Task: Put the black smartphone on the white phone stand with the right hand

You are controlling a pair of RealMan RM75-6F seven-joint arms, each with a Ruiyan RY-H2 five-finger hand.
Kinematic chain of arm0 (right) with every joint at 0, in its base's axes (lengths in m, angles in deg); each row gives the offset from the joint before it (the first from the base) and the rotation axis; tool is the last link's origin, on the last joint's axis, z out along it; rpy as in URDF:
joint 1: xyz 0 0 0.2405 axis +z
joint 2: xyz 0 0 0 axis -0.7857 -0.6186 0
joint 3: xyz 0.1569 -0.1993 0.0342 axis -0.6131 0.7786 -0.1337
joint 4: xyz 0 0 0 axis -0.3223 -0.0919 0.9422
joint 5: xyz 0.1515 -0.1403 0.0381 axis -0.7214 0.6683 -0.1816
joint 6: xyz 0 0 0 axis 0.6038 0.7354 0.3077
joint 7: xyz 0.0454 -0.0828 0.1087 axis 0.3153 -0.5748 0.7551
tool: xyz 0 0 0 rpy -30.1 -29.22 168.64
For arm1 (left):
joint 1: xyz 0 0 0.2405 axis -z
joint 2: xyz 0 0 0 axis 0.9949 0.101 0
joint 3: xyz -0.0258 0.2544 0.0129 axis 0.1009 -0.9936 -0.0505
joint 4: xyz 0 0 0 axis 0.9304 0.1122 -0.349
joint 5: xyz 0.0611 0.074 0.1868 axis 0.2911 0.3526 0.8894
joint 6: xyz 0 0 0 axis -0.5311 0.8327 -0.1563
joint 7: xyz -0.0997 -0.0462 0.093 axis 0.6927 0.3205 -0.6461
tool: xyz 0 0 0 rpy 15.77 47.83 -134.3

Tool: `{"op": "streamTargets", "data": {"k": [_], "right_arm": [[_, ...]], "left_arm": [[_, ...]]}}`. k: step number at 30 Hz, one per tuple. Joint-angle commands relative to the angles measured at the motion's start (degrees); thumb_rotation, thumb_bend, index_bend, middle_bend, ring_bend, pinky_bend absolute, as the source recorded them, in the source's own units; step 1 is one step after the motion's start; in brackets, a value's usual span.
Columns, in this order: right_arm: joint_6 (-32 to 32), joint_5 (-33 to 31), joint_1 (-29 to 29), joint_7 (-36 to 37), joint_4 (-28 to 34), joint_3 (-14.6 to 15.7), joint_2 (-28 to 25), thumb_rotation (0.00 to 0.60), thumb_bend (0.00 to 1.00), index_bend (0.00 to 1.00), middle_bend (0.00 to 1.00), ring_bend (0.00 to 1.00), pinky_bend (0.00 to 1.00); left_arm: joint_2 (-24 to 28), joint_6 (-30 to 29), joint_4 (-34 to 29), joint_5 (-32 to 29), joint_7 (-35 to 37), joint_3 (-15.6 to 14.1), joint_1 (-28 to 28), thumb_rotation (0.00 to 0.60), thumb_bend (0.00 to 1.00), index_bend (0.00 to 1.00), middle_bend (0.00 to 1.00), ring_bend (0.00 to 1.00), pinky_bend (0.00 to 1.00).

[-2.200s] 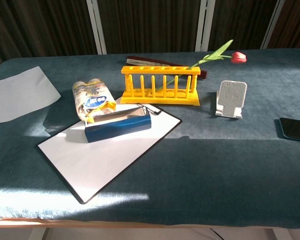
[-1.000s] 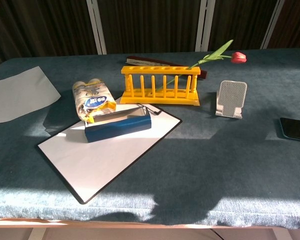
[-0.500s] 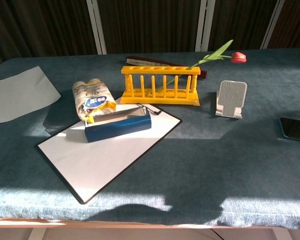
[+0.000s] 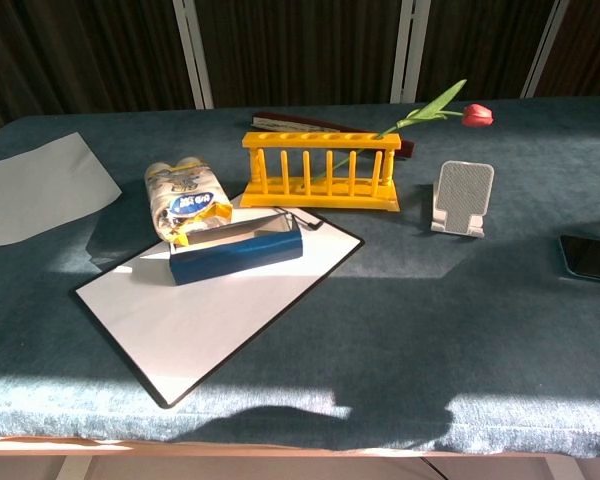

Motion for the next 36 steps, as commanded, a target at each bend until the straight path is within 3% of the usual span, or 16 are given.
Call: {"op": "streamTargets", "data": {"k": [1,14,36], "right_arm": [[-0.6,-0.9,0.6,-0.9,-0.1,0.4,0.5,0.6,0.26,0.41,0.24,0.06,0.13],[-1.9,-4.6,2.3,-3.5,-0.4,2.1,2.2,0.6,0.26,0.42,0.24,0.06,0.14],[-3.8,-5.2,3.1,-4.4,1.3,3.6,2.2,0.6,0.26,0.43,0.25,0.07,0.16]], "left_arm": [[0.1,-0.1,0.0,0.1,0.2,0.0,0.0,0.6,0.37,0.0,0.0,0.0,0.0],[0.3,-1.1,0.2,0.8,0.8,-0.3,-0.5,0.6,0.37,0.0,0.0,0.0,0.0],[0.6,-1.9,0.4,1.4,1.6,-0.3,-0.7,0.6,0.37,0.0,0.0,0.0,0.0]]}}
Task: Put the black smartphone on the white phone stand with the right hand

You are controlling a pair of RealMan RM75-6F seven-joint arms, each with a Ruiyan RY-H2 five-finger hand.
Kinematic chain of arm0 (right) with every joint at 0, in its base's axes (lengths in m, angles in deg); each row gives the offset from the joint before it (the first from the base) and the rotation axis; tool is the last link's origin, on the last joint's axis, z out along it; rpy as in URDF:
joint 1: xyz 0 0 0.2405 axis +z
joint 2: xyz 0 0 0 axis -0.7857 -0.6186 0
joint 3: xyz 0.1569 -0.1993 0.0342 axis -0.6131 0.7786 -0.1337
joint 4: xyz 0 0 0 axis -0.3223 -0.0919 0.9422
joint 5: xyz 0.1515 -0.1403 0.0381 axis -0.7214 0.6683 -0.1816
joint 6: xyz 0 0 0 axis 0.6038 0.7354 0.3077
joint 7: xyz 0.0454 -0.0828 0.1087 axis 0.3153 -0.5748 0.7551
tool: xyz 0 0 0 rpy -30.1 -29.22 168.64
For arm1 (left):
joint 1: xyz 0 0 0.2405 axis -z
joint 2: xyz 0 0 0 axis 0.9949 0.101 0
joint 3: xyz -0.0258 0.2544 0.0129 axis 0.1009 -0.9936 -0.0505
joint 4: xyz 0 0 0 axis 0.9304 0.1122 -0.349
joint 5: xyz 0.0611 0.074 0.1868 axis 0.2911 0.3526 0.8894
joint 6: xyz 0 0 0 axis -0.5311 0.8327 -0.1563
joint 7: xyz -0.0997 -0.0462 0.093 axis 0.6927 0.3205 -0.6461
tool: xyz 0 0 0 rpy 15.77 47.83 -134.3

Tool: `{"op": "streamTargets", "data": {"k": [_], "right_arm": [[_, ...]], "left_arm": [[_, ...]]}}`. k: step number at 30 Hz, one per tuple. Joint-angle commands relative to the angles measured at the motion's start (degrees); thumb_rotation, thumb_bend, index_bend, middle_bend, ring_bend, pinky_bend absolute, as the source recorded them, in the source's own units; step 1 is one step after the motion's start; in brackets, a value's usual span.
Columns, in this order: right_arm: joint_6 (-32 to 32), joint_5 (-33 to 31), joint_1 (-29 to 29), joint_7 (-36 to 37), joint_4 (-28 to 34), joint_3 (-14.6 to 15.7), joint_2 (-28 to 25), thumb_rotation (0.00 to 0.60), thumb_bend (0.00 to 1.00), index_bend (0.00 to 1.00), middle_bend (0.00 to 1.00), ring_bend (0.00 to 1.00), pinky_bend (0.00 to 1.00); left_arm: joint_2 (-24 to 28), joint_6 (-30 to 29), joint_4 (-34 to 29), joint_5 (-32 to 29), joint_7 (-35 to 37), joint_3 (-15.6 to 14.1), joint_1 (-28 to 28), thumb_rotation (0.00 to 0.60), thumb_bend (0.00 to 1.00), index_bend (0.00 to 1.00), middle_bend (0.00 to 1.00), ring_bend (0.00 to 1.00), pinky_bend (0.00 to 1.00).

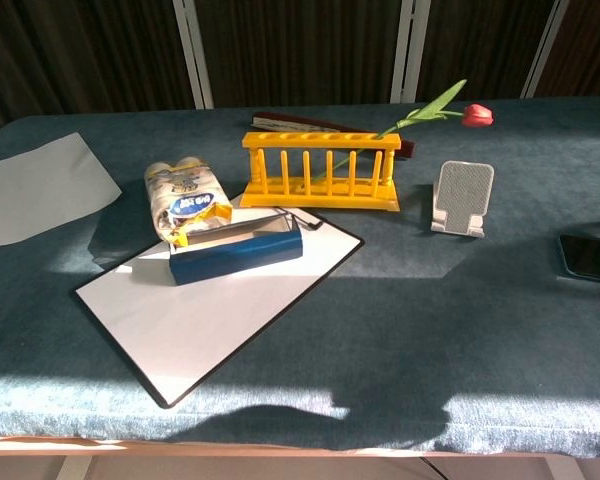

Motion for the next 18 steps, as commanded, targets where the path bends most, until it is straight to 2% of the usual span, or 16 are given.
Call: {"op": "streamTargets", "data": {"k": [1,12,18], "right_arm": [[-0.1,0.0,0.0,-0.1,0.0,0.1,0.1,0.6,0.26,0.44,0.25,0.07,0.16],[-0.9,0.4,0.0,-0.4,-0.4,0.7,0.6,0.6,0.26,0.48,0.28,0.1,0.2],[-1.9,0.4,-0.1,-0.7,-0.9,0.7,1.2,0.6,0.27,0.56,0.33,0.17,0.26]], "left_arm": [[0.0,-0.1,0.0,0.1,0.1,0.0,0.0,0.6,0.37,0.0,0.0,0.0,0.0],[-0.1,0.0,0.0,0.1,0.0,0.0,0.0,0.6,0.37,0.0,0.0,0.0,0.0],[0.0,-0.2,0.0,0.2,0.2,0.0,-0.1,0.6,0.37,0.0,0.0,0.0,0.0]]}}
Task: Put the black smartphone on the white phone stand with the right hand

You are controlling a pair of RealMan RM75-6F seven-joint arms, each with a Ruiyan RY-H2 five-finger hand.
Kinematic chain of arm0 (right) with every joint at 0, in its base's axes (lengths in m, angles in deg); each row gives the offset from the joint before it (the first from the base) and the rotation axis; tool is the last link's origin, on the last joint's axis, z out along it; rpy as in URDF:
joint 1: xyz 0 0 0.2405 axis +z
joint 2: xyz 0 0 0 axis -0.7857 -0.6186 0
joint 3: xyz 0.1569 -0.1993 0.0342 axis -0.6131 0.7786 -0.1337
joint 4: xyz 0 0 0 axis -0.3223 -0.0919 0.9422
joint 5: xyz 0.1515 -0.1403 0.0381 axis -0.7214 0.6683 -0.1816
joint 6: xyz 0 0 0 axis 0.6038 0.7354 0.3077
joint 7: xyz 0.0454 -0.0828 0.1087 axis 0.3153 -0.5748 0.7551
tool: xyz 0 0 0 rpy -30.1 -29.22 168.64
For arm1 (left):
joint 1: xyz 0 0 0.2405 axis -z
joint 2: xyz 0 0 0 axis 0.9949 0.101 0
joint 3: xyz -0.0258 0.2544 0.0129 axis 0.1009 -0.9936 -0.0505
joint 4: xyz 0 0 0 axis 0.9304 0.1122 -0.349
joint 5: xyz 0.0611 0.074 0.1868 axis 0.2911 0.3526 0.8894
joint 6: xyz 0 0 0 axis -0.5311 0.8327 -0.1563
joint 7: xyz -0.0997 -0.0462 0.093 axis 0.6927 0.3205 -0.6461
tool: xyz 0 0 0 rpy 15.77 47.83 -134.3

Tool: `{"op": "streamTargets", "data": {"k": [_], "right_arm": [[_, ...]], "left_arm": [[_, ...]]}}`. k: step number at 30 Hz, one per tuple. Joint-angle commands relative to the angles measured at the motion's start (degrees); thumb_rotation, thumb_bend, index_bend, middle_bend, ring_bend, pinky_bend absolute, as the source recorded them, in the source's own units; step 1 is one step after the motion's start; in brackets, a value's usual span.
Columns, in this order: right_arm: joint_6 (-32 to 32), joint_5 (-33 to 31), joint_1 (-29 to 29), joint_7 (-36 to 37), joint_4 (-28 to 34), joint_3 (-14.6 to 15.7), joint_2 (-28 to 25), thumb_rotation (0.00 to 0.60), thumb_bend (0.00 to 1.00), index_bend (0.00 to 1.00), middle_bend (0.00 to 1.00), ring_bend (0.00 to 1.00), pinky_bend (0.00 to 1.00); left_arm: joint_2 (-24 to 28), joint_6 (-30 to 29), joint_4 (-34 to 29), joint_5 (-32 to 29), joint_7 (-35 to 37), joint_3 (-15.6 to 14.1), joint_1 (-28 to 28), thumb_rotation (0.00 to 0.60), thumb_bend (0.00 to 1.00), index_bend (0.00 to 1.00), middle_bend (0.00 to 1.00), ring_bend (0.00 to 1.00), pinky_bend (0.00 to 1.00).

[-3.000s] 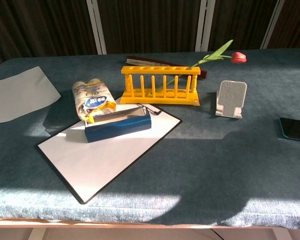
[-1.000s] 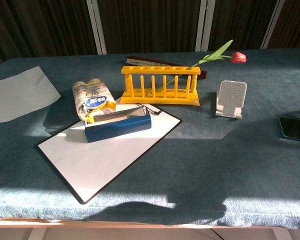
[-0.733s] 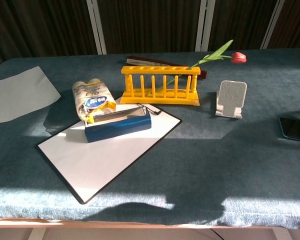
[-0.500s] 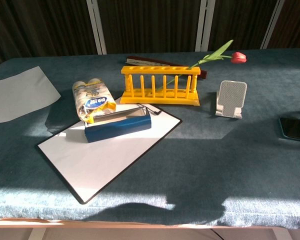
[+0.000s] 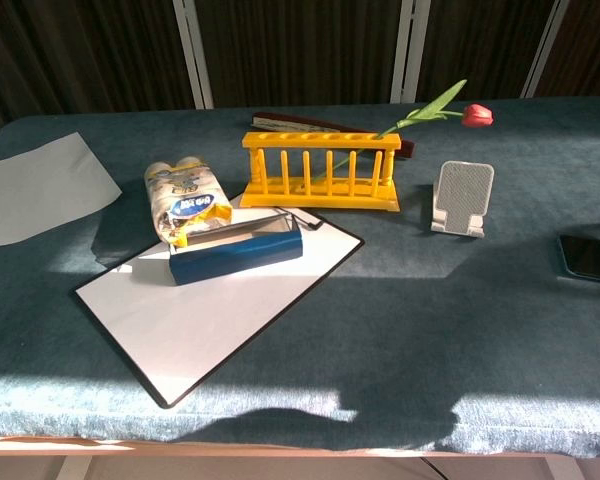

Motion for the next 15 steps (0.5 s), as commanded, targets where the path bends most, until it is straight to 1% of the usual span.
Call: {"op": "streamTargets", "data": {"k": [1,15], "right_arm": [[-0.4,0.0,-0.1,-0.2,0.0,0.0,0.2,0.6,0.27,0.57,0.34,0.19,0.27],[-4.4,-0.1,-0.4,-4.2,2.1,0.5,0.5,0.6,0.27,0.73,0.48,0.34,0.35]], "left_arm": [[0.0,-0.1,0.0,0.1,0.1,0.0,-0.1,0.6,0.37,0.0,0.0,0.0,0.0],[0.2,-0.8,0.3,0.8,0.7,-0.3,-0.3,0.6,0.37,0.0,0.0,0.0,0.0]]}}
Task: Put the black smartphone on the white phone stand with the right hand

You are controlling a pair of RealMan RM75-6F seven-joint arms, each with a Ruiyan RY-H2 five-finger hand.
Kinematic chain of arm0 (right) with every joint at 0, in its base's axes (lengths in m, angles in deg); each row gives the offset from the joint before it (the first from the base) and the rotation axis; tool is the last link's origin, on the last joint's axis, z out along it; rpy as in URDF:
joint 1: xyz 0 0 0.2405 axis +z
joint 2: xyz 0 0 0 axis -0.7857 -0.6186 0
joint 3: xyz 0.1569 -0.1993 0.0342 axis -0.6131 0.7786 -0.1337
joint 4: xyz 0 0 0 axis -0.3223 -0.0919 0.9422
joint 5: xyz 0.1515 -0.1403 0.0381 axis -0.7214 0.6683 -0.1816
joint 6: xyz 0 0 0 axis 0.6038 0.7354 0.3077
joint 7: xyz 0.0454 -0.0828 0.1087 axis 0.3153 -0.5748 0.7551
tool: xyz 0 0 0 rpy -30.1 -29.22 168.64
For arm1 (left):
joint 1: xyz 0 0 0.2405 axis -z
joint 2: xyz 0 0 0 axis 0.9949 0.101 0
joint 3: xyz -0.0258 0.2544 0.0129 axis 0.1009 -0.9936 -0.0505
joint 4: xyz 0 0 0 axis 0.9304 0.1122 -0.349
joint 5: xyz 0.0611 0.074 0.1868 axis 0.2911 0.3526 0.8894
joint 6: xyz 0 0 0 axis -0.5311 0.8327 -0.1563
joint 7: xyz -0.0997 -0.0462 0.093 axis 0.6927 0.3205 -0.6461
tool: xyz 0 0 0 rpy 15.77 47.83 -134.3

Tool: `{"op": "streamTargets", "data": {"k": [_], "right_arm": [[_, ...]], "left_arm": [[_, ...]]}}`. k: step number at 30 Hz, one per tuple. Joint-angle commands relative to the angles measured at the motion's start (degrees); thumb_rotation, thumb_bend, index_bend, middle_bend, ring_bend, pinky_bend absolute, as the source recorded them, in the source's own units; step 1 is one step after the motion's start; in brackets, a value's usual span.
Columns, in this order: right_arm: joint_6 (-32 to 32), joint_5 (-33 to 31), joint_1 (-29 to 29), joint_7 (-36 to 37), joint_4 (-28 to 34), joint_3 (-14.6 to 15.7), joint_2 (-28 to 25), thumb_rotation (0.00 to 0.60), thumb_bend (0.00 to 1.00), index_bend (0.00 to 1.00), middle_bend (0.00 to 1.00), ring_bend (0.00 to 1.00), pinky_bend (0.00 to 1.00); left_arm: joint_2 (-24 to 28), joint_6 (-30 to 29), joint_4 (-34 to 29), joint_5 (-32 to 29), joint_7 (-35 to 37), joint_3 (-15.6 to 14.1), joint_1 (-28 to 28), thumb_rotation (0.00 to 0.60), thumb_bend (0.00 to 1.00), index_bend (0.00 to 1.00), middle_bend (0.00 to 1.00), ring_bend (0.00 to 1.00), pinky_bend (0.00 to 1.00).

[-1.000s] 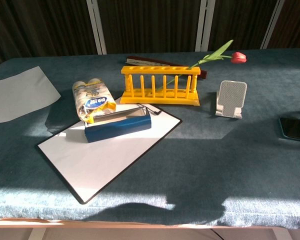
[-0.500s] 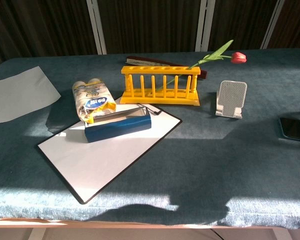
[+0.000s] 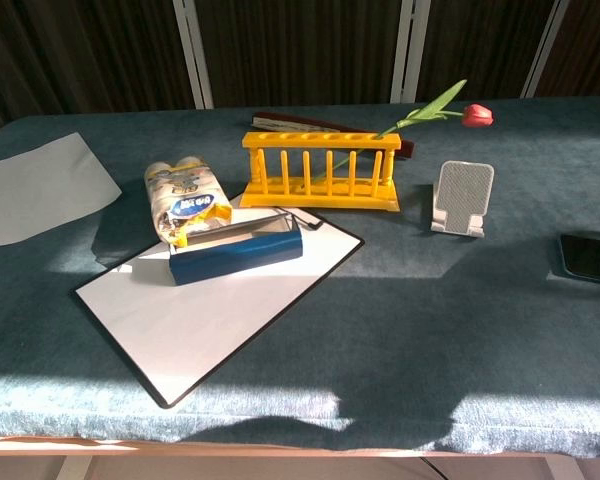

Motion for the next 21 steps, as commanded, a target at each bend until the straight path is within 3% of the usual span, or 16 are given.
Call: {"op": "streamTargets", "data": {"k": [1,12,21], "right_arm": [[-0.6,-0.4,0.0,-0.8,0.4,0.1,0.2,0.6,0.27,0.75,0.49,0.35,0.36],[-2.1,-1.8,0.1,-4.0,1.4,0.3,0.6,0.6,0.28,0.81,0.54,0.42,0.44],[-3.2,-2.7,0.1,-6.2,1.3,0.5,1.5,0.6,0.31,0.88,0.63,0.54,0.6]], "left_arm": [[0.0,-0.1,0.0,0.1,0.1,0.0,0.0,0.6,0.37,0.0,0.0,0.0,0.0],[0.2,-0.3,0.1,0.3,0.5,-0.1,-0.1,0.6,0.37,0.0,0.0,0.0,0.0],[0.2,-0.5,0.2,0.4,0.7,-0.1,-0.2,0.6,0.37,0.0,0.0,0.0,0.0]]}}
